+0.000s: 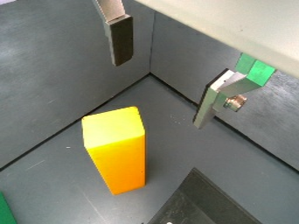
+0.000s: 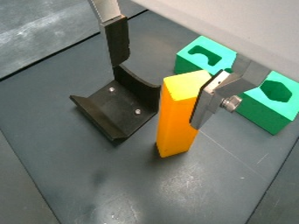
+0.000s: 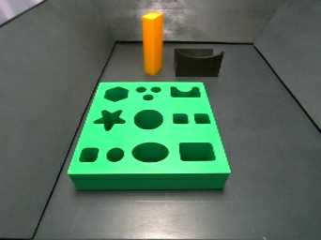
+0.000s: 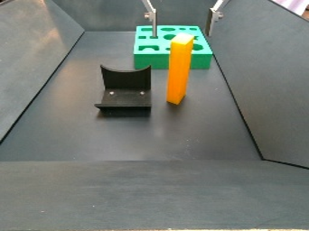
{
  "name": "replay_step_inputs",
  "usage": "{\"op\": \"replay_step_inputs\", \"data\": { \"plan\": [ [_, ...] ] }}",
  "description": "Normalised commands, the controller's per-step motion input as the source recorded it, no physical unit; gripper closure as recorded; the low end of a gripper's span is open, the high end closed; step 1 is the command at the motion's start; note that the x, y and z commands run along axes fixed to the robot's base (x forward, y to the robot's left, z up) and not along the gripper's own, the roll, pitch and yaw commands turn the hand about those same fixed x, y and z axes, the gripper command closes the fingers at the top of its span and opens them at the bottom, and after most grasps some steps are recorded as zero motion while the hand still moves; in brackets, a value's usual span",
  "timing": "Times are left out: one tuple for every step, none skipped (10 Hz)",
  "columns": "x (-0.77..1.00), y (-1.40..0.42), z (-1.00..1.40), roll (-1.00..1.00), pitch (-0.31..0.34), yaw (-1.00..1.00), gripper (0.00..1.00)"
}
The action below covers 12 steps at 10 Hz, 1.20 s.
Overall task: Pick up the rectangle object. Move up. Move to above the board. Insert the rectangle object.
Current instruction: Pick up the rectangle object.
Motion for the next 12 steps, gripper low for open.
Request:
{"op": "replay_step_inputs", "data": {
  "plan": [
    [0.00,0.00,0.00,0.00,-0.006,0.00,0.00],
    [-0.06,-0.20,-0.30,-0.12,0.000,0.09,0.00],
    [0.07,-0.51,-0.50,-0.05,0.060,0.47,0.00],
    [0.04,-0.36,-0.43,-0.05,0.093,0.69,0.00],
    [0.00,-0.13,-0.38,-0.06,0.091,0.91,0.00],
    [0.00,-0.14,-0.24,-0.08,0.064,0.89,0.00],
    [0.00,-0.13,-0.16,-0.01,0.040,0.94,0.00],
    [-0.05,-0.05,-0.17,-0.03,0.020,1.00,0.00],
    [-0.03,-0.03,-0.18,-0.03,0.016,1.00,0.00],
    [-0.03,-0.03,-0.19,-0.03,0.016,1.00,0.00],
    [0.00,-0.03,-0.24,-0.04,0.031,1.00,0.00],
    [0.00,-0.02,-0.26,-0.09,0.076,0.97,0.00]
  ]
}}
